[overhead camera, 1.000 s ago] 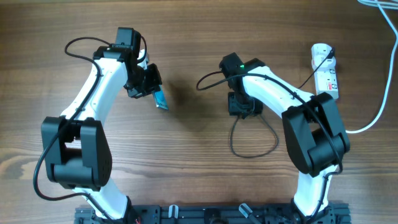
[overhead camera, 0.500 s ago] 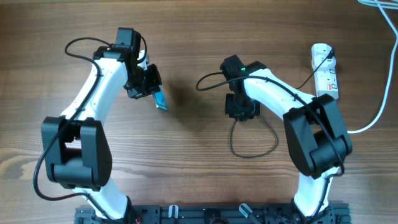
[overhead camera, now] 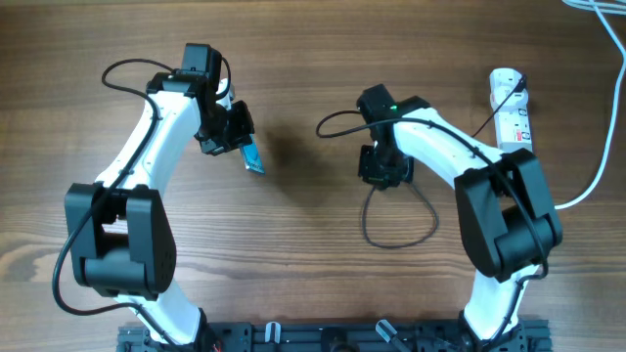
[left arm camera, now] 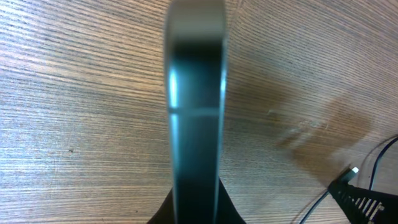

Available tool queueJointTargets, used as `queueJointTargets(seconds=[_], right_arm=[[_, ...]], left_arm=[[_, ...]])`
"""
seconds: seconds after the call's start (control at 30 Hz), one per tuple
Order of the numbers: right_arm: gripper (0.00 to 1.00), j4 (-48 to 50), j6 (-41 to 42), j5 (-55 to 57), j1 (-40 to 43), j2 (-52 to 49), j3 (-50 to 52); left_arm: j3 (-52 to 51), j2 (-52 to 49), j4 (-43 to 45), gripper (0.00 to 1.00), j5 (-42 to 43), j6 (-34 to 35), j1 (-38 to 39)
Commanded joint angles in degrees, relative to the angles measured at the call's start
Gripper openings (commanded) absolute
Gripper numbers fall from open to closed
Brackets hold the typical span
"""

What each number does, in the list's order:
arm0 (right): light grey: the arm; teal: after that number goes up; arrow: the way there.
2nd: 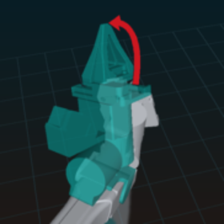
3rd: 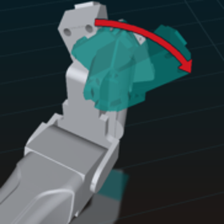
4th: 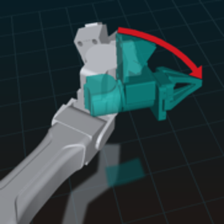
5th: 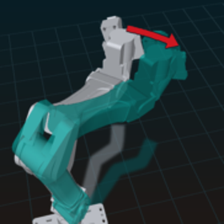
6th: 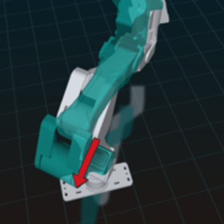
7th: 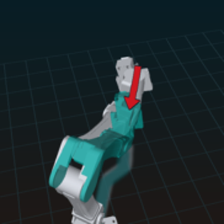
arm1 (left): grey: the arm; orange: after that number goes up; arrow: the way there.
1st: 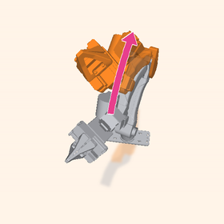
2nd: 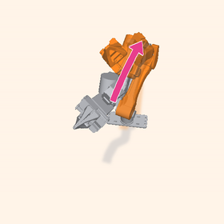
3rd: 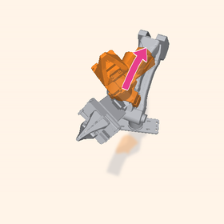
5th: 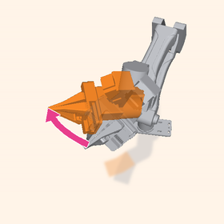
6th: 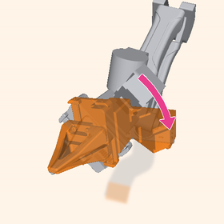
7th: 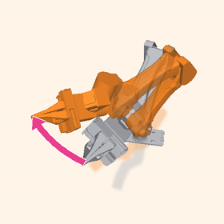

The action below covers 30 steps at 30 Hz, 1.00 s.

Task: Plug charger to phone and switch on socket
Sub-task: 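Grasp the black cable's USB-C end with the right gripper, then carry the USB-C end up to the bottom of the upright phone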

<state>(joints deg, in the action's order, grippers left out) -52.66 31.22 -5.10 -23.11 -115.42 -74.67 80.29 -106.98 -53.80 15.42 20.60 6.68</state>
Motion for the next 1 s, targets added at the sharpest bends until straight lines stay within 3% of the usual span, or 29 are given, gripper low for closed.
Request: queueJointTargets(seconds=[0.0,0.2,0.27,0.53,0.73,0.97], right_arm=[[0.16,1.9,0.2,2.0,1.6,-4.3,3.2],[0.19,2.5,0.2,2.7,1.7,-4.3,3.2],[0.04,2.5,-0.1,2.6,1.8,-4.3,3.2],[0.04,2.6,-4.5,2.0,1.8,-4.3,3.1],[0.04,3.3,-21.6,-14.6,2.4,-1.9,0.1],[0.04,4.7,-38.4,-40.1,5.1,14.3,-0.7]], left_arm=[[0.3,0.0,-0.5,0.04,0.0,-0.9,-0.2],[0.3,0.0,-0.5,0.04,0.0,-0.9,-0.2],[0.3,0.0,-0.5,0.04,0.0,-0.9,-0.2],[0.3,0.2,1.2,0.04,1.8,-0.5,-0.2],[0.3,5.4,4.3,0.04,7.1,-0.5,-0.2],[0.3,19.4,5.8,0.04,9.7,-0.5,-0.2]])
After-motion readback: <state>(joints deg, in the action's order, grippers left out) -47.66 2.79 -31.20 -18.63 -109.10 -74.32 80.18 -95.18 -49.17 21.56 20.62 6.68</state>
